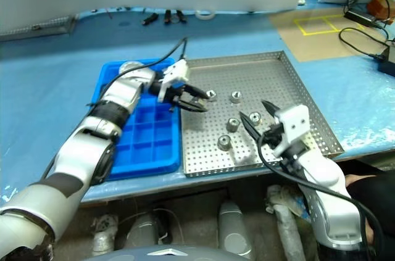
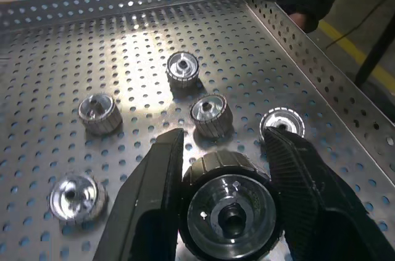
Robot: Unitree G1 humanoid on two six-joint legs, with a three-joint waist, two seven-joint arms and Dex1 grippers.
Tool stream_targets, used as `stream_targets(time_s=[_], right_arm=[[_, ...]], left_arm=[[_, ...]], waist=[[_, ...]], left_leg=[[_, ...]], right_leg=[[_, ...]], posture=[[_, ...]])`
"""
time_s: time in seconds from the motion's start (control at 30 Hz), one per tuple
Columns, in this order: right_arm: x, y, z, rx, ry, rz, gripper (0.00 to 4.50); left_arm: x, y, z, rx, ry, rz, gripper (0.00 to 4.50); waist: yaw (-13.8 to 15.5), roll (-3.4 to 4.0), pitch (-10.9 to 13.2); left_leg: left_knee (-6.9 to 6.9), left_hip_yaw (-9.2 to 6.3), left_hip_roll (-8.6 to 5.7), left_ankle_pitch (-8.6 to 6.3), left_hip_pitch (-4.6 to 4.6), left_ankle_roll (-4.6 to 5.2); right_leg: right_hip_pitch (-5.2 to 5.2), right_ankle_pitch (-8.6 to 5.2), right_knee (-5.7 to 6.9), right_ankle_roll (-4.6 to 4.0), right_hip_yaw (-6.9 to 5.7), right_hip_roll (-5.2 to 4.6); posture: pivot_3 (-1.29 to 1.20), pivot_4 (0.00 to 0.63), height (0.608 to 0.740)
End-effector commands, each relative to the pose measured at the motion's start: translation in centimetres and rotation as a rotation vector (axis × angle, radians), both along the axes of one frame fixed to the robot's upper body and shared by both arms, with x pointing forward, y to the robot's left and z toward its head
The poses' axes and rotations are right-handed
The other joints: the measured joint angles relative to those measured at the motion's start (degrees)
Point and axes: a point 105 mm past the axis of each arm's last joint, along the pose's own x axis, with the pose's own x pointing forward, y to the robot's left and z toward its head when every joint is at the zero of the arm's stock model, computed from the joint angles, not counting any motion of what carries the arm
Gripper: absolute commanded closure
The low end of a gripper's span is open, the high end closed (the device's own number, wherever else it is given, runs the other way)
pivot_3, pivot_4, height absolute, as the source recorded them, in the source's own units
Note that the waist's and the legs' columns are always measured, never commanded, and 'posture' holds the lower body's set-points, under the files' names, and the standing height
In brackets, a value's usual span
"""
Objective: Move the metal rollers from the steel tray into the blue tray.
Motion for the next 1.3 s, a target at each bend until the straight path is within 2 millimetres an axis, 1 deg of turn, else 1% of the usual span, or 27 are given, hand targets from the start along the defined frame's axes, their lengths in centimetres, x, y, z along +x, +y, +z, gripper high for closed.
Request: stream_targets(time_s=[0.03, 0.07, 0.1, 0.17, 0.23, 0.33, 0.43, 0.53, 0.67, 0.77, 0.83, 0.9, 1.13, 1.2, 1.27, 1.3], right_arm=[[0.7, 2.5, 0.7, 0.005, 0.002, 0.173, 0.92], [1.1, 3.4, 0.8, 0.002, 0.005, 0.228, 0.92], [1.4, 3.9, 0.8, -0.002, 0.008, 0.261, 0.92], [2.1, 5.6, 1.1, -0.008, 0.007, 0.352, 0.92], [2.6, 6.8, 1.4, -0.022, 0.004, 0.418, 0.92], [3.0, 7.9, 1.8, -0.030, 0.000, 0.487, 0.92], [3.2, 8.9, 2.3, -0.033, -0.003, 0.554, 0.92], [3.1, 9.3, 2.2, -0.040, 0.004, 0.594, 0.92], [3.2, 9.4, 2.0, -0.054, 0.008, 0.607, 0.92], [3.3, 9.2, 2.0, -0.060, 0.009, 0.602, 0.92], [3.4, 9.0, 1.8, -0.061, 0.011, 0.590, 0.92], [3.4, 8.8, 1.7, -0.064, 0.013, 0.574, 0.92], [3.4, 8.5, 1.4, -0.072, 0.011, 0.528, 0.92], [3.4, 8.4, 1.4, -0.078, 0.007, 0.513, 0.92], [3.5, 8.3, 1.4, -0.075, 0.005, 0.503, 0.92], [3.5, 8.3, 1.4, -0.074, 0.004, 0.500, 0.92]], left_arm=[[-0.5, 1.6, 2.2, -0.092, -0.071, 0.115, 2.79], [-0.5, 2.4, 2.1, -0.109, -0.084, 0.183, 2.79], [-0.6, 2.8, 2.0, -0.118, -0.091, 0.228, 2.79], [-0.5, 4.4, 1.4, -0.124, -0.113, 0.359, 2.79], [-0.7, 5.6, 0.8, -0.121, -0.125, 0.451, 2.79], [-1.1, 6.7, 0.4, -0.134, -0.119, 0.544, 2.79], [-1.0, 7.8, -0.1, -0.157, -0.120, 0.653, 2.79], [0.2, 7.9, -0.5, -0.179, -0.143, 0.760, 2.79], [1.4, 7.8, -0.9, -0.193, -0.154, 0.857, 2.79], [2.3, 9.0, -1.4, -0.179, -0.157, 0.943, 2.79], [3.0, 10.1, -1.9, -0.159, -0.160, 1.004, 2.79], [3.4, 10.9, -2.2, -0.139, -0.163, 1.041, 2.79], [3.9, 11.6, -3.1, -0.055, -0.179, 1.057, 2.79], [3.7, 11.3, -3.8, -0.024, -0.163, 1.024, 2.79], [3.6, 11.0, -4.0, -0.023, -0.152, 1.003, 2.06], [3.6, 10.9, -4.0, -0.022, -0.150, 0.996, 1.83]], waist=[[1.8, 0.04, 0.0], [3.2, 0.05, 0.0], [4.5, 0.08, 0.0], [6.7, 0.12, 0.1], [8.9, 0.14, 0.1], [12.2, 0.15, 0.1], [14.0, 0.15, 0.1], [15.4, 0.15, 0.1], [16.0, 0.14, 0.1], [15.9, 0.14, 0.1], [15.7, 0.14, 0.1], [15.6, 0.13, 0.1], [15.6, 0.12, 0.1], [15.5, 0.13, 0.1], [15.5, 0.13, 0.1], [15.5, 0.13, 0.1]], left_leg=[[0.00, 0.00, 0.01, 0.02, 0.07, -0.05], [-0.01, 0.00, 0.02, 0.04, 0.12, -0.09], [-0.07, 0.00, 0.04, 0.10, 0.14, -0.23], [-0.10, 0.00, 0.07, 0.13, 0.14, -0.36], [-0.12, 0.00, 0.07, 0.11, 0.14, -0.43], [-0.16, -0.02, 0.05, 0.10, 0.06, -0.49], [-0.15, -0.06, 0.02, 0.12, 0.01, -0.54], [-0.17, -0.17, 0.03, 0.25, 0.00, -0.77], [-0.18, -0.27, 0.05, 0.41, 0.02, -1.03], [-0.28, -0.35, 0.08, 0.55, 0.03, -1.25], [-0.46, -0.38, 0.07, 0.65, 0.06, -1.39], [-0.63, -0.38, 0.07, 0.74, 0.05, -1.51], [-0.90, -0.37, 0.06, 0.94, -0.05, -1.58], [-0.91, -0.37, 0.07, 0.94, -0.03, -1.59], [-0.91, -0.37, 0.06, 0.95, 0.01, -1.60], [-0.91, -0.36, 0.06, 0.95, 0.02, -1.60]], right_leg=[[0.07, 0.01, 0.03, -0.01, 0.00, 0.01], [0.09, 0.00, 0.07, -0.01, 0.01, 0.01], [0.10, 0.01, 0.07, -0.02, -0.01, 0.02], [0.11, 0.01, 0.10, -0.03, -0.03, 0.00], [0.11, 0.01, 0.11, -0.03, -0.05, 0.01], [0.12, 0.01, 0.10, -0.03, -0.13, -0.04], [0.10, 0.01, 0.11, -0.03, -0.16, -0.05], [0.07, 0.00, 0.24, -0.02, -0.27, -0.02], [-0.08, -0.03, 0.65, 0.03, -0.29, -0.02], [-0.31, -0.06, 0.95, 0.08, -0.25, 0.07], [-0.39, -0.05, 1.00, 0.09, -0.25, 0.08], [-0.55, -0.05, 1.04, 0.09, -0.23, 0.13], [-0.77, -0.05, 1.01, 0.09, -0.22, 0.21], [-0.78, -0.05, 1.02, 0.08, -0.21, 0.22], [-0.77, -0.05, 1.02, 0.08, -0.18, 0.22], [-0.76, -0.05, 1.02, 0.08, -0.17, 0.22]], posture=[[-0.15, 0.150, 0.740], [-0.11, 0.150, 0.740], [-0.08, 0.150, 0.740], [-0.01, 0.150, 0.740], [0.07, 0.150, 0.740], [0.14, 0.150, 0.740], [0.20, 0.150, 0.740], [0.24, 0.150, 0.740], [0.24, 0.150, 0.740], [0.23, 0.150, 0.740], [0.22, 0.150, 0.740], [0.21, 0.150, 0.740], [0.18, 0.150, 0.740], [0.17, 0.150, 0.740], [0.16, 0.150, 0.740], [0.15, 0.150, 0.740]])
